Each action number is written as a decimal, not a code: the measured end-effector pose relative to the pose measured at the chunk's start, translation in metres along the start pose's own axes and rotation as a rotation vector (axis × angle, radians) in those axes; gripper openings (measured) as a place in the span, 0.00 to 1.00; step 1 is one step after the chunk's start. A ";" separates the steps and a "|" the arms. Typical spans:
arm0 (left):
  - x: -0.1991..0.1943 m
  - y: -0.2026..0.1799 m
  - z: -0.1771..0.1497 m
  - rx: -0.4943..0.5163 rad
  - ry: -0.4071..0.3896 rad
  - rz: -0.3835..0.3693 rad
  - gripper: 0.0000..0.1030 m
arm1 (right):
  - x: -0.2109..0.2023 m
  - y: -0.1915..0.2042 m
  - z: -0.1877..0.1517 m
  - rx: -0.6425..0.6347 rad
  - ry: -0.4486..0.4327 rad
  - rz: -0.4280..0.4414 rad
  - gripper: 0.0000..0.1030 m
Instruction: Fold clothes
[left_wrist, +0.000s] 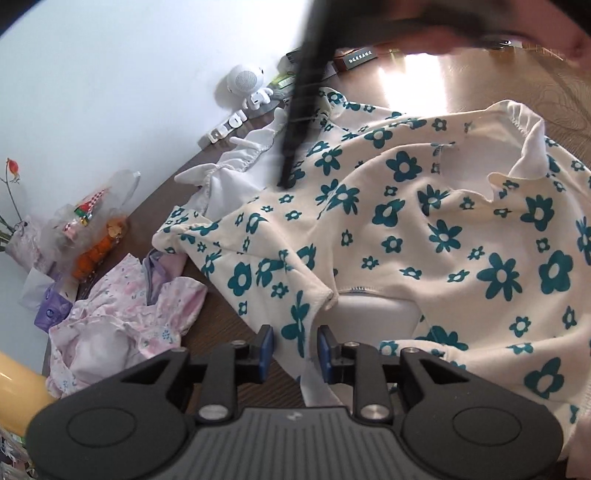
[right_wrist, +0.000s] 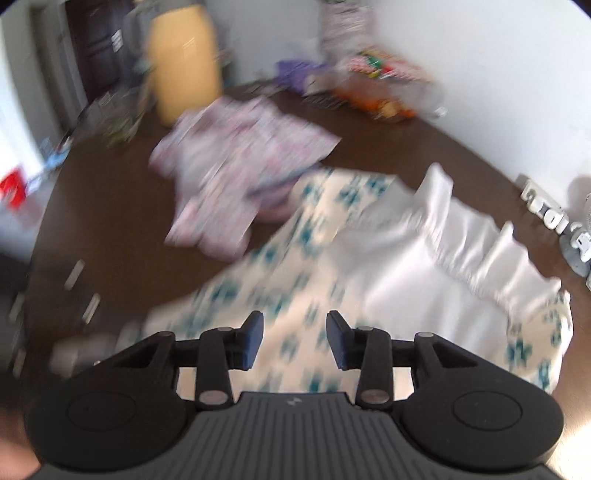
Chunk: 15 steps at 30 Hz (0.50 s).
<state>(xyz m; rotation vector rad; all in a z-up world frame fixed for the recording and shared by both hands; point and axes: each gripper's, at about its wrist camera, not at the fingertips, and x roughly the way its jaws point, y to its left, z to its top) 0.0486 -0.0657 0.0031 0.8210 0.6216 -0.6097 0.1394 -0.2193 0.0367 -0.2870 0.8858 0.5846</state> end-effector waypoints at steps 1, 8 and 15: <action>0.003 0.001 0.000 -0.004 0.006 0.004 0.17 | -0.006 0.007 -0.012 -0.023 0.014 0.003 0.37; 0.010 0.006 -0.003 -0.036 0.042 0.015 0.05 | -0.033 0.036 -0.074 0.001 0.087 0.047 0.37; 0.012 0.006 -0.001 -0.042 0.043 0.026 0.05 | -0.035 0.046 -0.110 0.104 0.130 0.027 0.35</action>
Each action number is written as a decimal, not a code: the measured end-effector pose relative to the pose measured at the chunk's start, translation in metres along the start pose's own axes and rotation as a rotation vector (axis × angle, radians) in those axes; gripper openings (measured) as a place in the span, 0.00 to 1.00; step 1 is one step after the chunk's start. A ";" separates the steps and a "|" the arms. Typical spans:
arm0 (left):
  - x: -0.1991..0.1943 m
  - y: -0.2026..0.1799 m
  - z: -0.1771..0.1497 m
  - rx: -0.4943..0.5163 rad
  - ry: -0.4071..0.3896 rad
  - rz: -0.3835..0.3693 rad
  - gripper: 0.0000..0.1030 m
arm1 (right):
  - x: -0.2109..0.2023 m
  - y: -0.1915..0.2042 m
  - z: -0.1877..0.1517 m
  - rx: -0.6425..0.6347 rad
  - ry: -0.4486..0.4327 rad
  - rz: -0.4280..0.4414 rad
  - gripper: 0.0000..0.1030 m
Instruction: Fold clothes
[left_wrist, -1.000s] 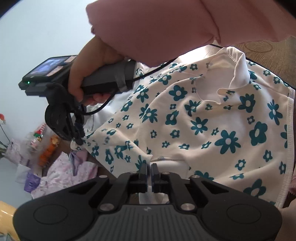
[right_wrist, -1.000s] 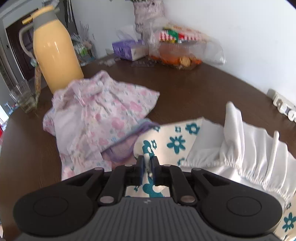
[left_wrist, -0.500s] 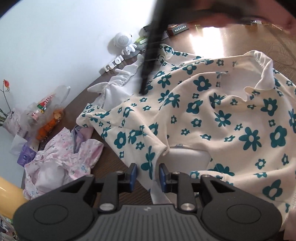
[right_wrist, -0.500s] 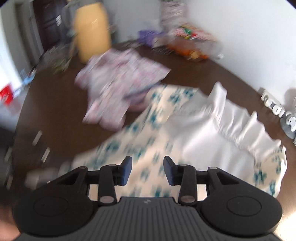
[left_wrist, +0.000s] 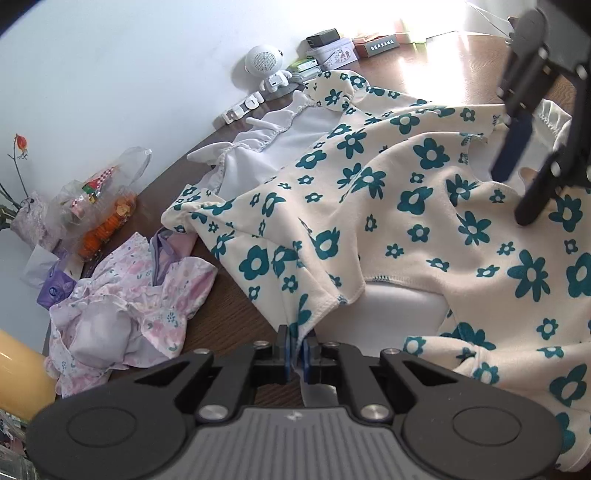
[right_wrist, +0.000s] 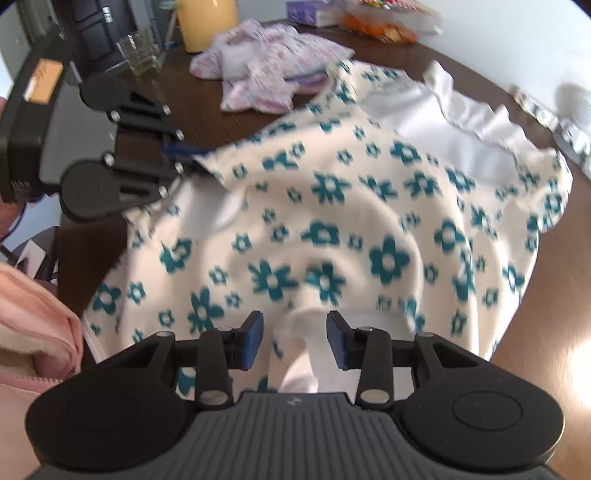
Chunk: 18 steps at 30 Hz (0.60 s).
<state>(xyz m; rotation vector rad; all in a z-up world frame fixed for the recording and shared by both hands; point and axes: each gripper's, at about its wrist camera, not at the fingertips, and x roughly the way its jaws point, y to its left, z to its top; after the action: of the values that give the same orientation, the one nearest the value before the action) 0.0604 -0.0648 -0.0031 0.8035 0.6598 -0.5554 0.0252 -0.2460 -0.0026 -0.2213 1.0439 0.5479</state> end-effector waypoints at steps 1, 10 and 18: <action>0.000 -0.001 0.000 0.003 0.001 0.003 0.05 | -0.001 0.000 -0.002 0.009 -0.006 0.009 0.23; 0.001 0.005 -0.002 -0.039 0.029 0.028 0.05 | -0.022 -0.013 -0.018 0.059 0.037 0.099 0.02; 0.000 0.009 -0.003 -0.075 0.034 0.039 0.09 | -0.027 -0.015 -0.030 0.105 0.049 0.153 0.03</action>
<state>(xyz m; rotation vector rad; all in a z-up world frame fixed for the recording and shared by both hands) 0.0660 -0.0568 -0.0007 0.7554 0.6910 -0.4801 0.0002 -0.2803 0.0047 -0.0624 1.1400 0.6261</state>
